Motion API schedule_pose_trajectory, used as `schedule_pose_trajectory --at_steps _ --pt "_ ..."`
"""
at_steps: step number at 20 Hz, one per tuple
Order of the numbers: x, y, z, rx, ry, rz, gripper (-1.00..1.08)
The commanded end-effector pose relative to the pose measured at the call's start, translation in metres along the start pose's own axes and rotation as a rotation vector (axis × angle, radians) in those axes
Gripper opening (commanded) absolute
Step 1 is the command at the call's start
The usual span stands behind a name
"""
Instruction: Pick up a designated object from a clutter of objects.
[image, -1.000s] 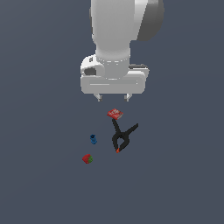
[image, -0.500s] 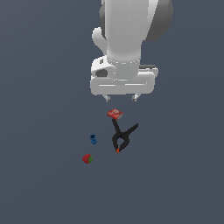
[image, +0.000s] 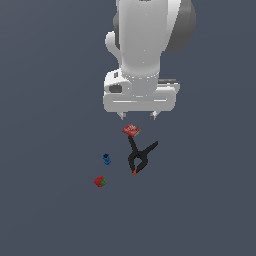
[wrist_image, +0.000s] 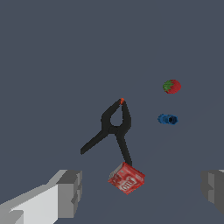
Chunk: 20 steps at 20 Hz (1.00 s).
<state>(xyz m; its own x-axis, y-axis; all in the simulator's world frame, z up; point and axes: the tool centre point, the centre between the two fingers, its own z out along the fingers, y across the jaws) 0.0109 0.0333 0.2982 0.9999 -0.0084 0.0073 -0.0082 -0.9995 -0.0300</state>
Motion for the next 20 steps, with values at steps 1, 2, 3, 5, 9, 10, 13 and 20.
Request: schedule_pose_trajectory --at_steps 1,2,3,5,9,10,13,20 --pt "0.004 0.006 0.010 0.001 -0.001 0.027 1.00" --pt "0.006 0.009 0.015 0.002 -0.001 0.042 1.00" --pt "0.008 0.013 0.020 0.003 -0.002 0.058 1.00" --pt "0.012 0.022 0.033 0.004 -0.002 0.095 1.00" --pt "0.021 0.044 0.067 0.005 -0.003 0.190 1.00" --pt "0.023 0.051 0.077 0.004 -0.003 0.219 1.00" --pt "0.028 0.074 0.110 -0.001 -0.003 0.310 1.00" --pt "0.029 0.116 0.170 -0.018 -0.001 0.472 1.00"
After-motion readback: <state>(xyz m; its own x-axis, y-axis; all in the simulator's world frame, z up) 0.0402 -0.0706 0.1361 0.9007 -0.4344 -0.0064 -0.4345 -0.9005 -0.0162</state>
